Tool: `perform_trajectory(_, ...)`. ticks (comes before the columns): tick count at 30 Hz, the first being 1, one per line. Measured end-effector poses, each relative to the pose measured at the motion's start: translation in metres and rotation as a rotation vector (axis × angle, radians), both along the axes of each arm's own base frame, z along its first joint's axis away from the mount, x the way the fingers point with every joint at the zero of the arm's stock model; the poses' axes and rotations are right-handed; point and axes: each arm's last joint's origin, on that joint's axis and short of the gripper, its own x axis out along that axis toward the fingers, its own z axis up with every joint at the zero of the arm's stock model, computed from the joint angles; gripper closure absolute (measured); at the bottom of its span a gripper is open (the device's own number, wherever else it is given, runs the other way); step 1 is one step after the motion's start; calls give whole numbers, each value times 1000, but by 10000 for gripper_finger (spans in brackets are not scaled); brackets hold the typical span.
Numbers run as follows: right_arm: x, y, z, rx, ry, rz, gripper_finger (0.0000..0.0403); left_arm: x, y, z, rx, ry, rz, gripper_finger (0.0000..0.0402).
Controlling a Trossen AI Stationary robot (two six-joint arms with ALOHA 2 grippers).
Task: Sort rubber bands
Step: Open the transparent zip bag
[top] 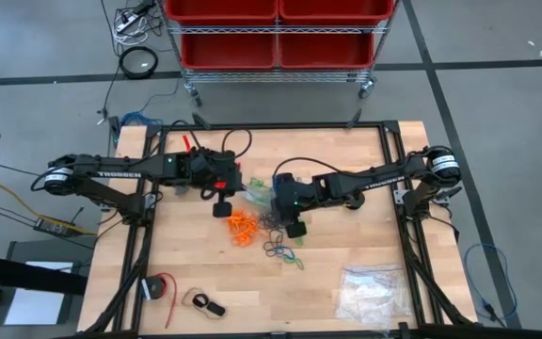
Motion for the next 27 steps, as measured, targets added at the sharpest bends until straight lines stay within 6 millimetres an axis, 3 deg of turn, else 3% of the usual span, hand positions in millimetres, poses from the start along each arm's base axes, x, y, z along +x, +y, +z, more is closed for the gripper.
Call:
perform_trajectory(15, -4, -3, -2, -204, 65, 69, 328, 2, 10, 4, 41, -46, 71, 398)
perform_trajectory(18, -4, -4, -2, -238, 69, 61, 341, 2, 11, 4, 41, -50, 76, 398)
perform_trajectory(23, -4, -4, -2, -252, 70, 60, 393, 3, 11, 5, 41, -67, 74, 398)
perform_trajectory(27, -4, -4, -2, -262, 73, 69, 396, 5, 11, 7, 52, -90, 67, 398)
